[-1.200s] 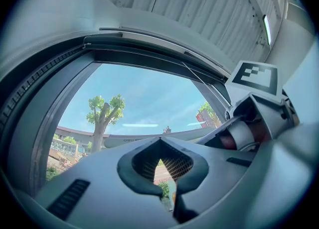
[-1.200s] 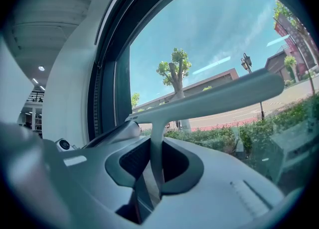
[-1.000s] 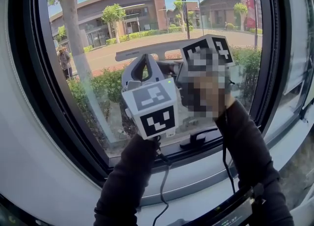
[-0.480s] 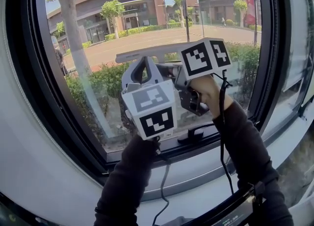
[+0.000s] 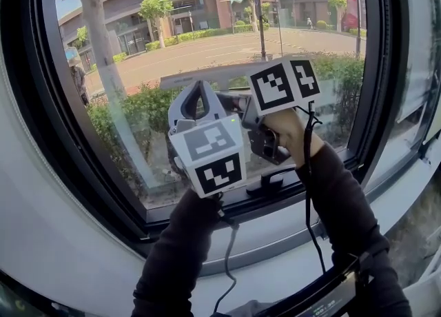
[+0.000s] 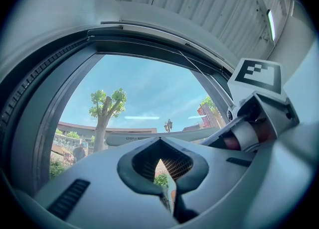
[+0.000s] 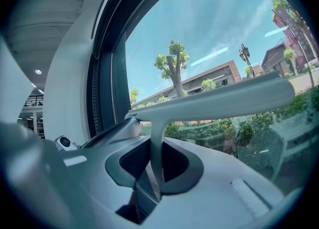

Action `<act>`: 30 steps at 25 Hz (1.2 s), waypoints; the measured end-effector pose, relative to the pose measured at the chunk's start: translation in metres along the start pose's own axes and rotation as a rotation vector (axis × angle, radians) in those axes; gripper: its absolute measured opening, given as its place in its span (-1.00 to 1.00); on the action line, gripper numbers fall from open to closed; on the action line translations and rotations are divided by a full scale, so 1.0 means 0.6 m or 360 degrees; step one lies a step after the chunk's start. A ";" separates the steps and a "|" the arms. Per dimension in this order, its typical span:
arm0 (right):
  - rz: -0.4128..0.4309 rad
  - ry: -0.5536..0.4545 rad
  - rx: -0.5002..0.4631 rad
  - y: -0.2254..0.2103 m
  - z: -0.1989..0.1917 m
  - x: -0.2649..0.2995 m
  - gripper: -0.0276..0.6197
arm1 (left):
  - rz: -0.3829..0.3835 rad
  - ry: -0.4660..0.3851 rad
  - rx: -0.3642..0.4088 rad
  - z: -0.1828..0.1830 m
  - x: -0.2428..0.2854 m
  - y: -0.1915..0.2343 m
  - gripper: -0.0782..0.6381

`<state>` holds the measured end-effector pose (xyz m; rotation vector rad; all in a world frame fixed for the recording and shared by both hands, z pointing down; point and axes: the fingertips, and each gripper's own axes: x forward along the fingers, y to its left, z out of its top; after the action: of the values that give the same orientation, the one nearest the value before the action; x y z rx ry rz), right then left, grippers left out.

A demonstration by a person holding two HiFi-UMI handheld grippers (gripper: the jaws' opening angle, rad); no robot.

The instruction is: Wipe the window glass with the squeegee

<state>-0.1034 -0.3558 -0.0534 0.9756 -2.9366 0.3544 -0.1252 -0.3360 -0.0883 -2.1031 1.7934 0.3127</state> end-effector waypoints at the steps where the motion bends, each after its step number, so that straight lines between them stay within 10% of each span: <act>1: 0.0001 -0.0001 0.0002 0.000 -0.002 0.000 -0.75 | 0.0002 0.0002 0.0003 -0.002 -0.001 0.000 -0.79; 30: 0.0063 0.0143 0.0040 -0.043 -0.096 -0.003 -0.77 | 0.0031 0.0174 -0.0026 -0.097 -0.020 -0.036 -0.79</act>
<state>-0.0895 -0.3619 0.0076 0.8807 -2.8806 0.4255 -0.1098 -0.3462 -0.0277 -2.1534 1.8793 0.2216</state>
